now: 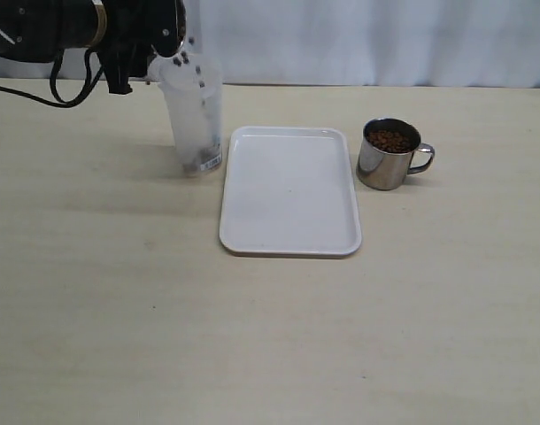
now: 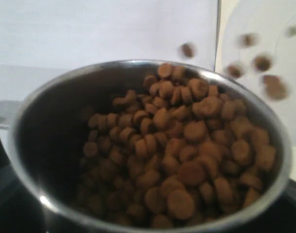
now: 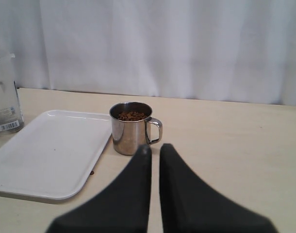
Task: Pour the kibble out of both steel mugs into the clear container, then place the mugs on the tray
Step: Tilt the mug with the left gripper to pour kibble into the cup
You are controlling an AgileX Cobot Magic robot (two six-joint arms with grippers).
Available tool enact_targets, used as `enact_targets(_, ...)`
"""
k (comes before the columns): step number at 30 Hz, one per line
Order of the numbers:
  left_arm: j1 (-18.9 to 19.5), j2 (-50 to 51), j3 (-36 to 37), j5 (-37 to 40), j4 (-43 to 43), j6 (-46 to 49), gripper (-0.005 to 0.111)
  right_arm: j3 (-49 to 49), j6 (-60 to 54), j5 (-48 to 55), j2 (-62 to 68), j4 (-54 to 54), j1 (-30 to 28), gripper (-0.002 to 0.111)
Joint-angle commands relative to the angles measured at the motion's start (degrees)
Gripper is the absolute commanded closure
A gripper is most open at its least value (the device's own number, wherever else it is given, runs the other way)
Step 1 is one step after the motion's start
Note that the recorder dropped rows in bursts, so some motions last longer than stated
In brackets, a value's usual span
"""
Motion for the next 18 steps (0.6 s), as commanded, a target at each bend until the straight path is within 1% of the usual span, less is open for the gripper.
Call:
enact_targets(1,-0.1,-0.3,-0.7,1.8,-0.5,0.7,0.107,0.1,-0.2,-0.4,-0.2,-0.4,0.2,0.103)
enact_targets(12,-0.1,-0.3,-0.7,1.2,-0.5,3.2,0.107,0.1,-0.2,-0.4,-0.2,-0.4,0.2,0.103)
enact_targets(18,-1.0,-0.3,-0.7,1.4,-0.5,5.1,0.107,0.1,-0.2,-0.4,-0.2,-0.4,0.2,0.103)
